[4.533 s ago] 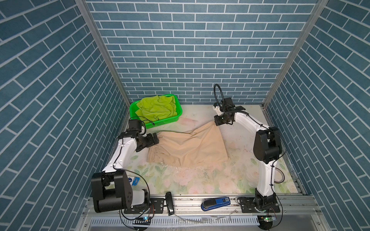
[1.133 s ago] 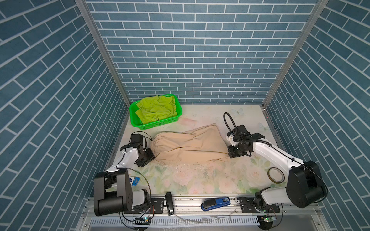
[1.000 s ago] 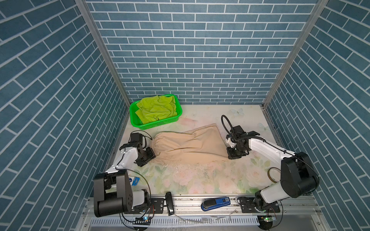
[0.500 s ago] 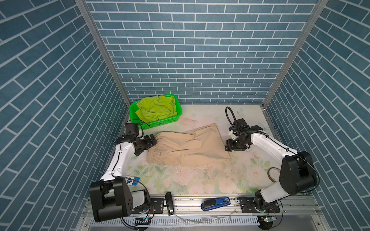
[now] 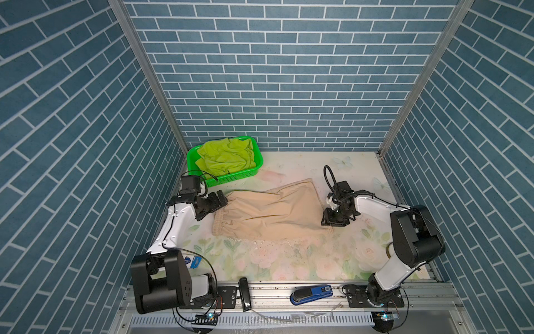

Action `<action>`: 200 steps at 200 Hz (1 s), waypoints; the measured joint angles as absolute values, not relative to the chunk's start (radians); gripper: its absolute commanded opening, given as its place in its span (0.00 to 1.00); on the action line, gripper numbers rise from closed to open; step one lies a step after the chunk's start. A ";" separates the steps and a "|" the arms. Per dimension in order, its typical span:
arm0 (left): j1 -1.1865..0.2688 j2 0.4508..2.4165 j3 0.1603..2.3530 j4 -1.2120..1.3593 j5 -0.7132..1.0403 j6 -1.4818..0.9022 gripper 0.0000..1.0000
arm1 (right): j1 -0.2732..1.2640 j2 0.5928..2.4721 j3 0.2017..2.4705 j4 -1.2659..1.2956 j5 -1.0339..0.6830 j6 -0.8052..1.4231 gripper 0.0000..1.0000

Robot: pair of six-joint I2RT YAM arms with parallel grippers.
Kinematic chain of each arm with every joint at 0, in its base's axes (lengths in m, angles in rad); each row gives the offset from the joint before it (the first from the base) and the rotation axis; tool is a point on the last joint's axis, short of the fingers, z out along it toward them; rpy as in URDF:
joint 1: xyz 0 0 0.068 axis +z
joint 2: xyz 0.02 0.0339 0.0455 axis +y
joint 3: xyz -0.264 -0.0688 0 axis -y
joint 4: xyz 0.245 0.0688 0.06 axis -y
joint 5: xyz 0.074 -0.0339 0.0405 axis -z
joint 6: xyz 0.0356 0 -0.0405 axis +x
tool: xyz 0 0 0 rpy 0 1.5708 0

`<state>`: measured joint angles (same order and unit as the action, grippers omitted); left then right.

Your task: Fold and stack the shorts

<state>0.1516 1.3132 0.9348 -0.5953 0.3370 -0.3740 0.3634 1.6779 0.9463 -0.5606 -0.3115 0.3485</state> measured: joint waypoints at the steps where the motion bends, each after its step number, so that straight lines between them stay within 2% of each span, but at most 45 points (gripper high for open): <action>1: 0.152 1.313 0.935 -0.596 0.337 -0.374 1.00 | 0.363 1.678 0.946 -0.560 -0.311 0.350 0.11; 9: 0.152 1.308 0.937 -0.601 0.336 -0.373 1.00 | 0.363 1.684 0.943 -0.557 -0.311 0.356 0.00; 46: 0.153 1.282 0.954 -0.636 0.336 -0.372 1.00 | 0.334 1.688 0.944 -0.580 -0.300 0.362 0.00; 73: 0.153 1.258 0.963 -0.644 0.347 -0.372 1.00 | 0.234 1.667 0.944 -0.655 -0.253 0.355 0.00; 77: 0.153 1.254 0.963 -0.645 0.352 -0.373 1.00 | 0.215 1.662 0.944 -0.666 -0.244 0.351 0.06; 84: 0.153 1.248 0.960 -0.642 0.362 -0.374 1.00 | 0.186 1.654 0.944 -0.684 -0.228 0.348 0.25; 89: 0.153 1.242 0.954 -0.636 0.369 -0.375 1.00 | 0.168 1.647 0.944 -0.697 -0.217 0.345 0.35; 104: 0.153 1.226 0.918 -0.601 0.398 -0.385 1.00 | 0.121 1.621 0.948 -0.729 -0.187 0.332 0.48; 149: 0.134 1.275 0.745 -0.391 0.519 -0.468 1.00 | 0.145 1.520 0.992 -0.751 -0.186 0.316 0.53; 200: 0.040 1.372 0.754 -0.213 0.571 -0.526 1.00 | 0.234 1.396 0.982 -0.710 -0.191 0.315 0.53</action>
